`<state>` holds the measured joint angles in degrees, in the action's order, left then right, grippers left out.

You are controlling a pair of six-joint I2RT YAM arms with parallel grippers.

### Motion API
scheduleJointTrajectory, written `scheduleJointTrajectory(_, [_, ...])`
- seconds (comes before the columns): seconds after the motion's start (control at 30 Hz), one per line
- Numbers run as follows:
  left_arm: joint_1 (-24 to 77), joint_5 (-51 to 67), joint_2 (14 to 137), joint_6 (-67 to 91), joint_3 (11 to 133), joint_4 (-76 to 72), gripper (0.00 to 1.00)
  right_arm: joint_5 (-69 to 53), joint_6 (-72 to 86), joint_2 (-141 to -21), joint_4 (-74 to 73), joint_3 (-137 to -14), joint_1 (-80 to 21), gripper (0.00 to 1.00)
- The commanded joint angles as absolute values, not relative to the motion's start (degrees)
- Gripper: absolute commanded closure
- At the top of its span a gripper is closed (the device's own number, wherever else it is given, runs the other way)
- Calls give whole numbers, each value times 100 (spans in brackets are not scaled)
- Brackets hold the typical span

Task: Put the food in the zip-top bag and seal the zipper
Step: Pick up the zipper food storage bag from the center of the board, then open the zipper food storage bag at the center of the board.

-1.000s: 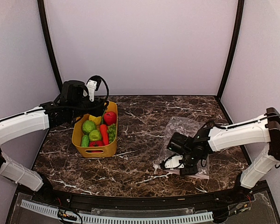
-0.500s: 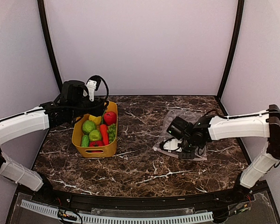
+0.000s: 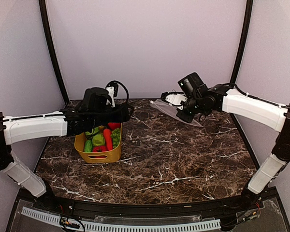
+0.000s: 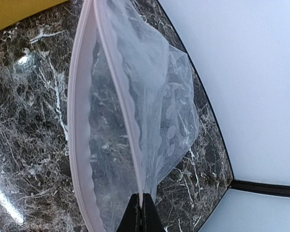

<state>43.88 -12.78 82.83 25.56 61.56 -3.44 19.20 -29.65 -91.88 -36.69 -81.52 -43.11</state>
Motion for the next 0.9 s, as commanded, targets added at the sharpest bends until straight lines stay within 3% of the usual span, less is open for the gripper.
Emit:
scheduleJointTrajectory(0.0, [4817, -1524, 8762, 3472, 6330, -1233, 35, 1639, -2595, -9445, -3477, -8602, -4289, 100])
scheduleJointTrajectory(0.23, [5233, -1301, 9863, 4338, 6948, -2151, 33, 1104, -1831, -9854, -3559, -9089, -4293, 100])
scheduleJointTrajectory(0.5, [5310, -1412, 10551, 5064, 7618, -1909, 36, 794, -1505, -9970, -3673, -9272, -4297, 100])
scheduleJointTrajectory(0.7, [5307, -1690, 10932, 5767, 8123, -1217, 43, 610, -1459, -9839, -3669, -9255, -4310, 100])
scheduleJointTrajectory(0.87, [5306, -1712, 11118, 6053, 8182, -1187, 59, 832, -1502, -9763, -3621, -9176, -4323, 100])
